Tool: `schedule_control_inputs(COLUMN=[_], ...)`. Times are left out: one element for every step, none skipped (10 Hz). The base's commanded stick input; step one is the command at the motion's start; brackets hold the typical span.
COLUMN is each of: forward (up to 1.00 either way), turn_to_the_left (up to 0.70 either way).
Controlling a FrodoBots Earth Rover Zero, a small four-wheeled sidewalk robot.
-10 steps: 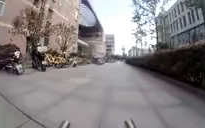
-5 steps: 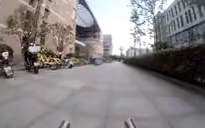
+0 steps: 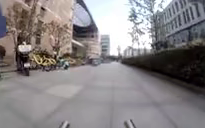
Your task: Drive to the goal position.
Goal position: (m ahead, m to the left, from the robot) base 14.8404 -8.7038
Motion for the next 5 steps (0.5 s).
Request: schedule_control_inputs(forward=[0.70,0.70,0.70,0.70,0.70], turn_to_the_left=[-0.14,-0.14,-0.14,-0.14,-0.14])
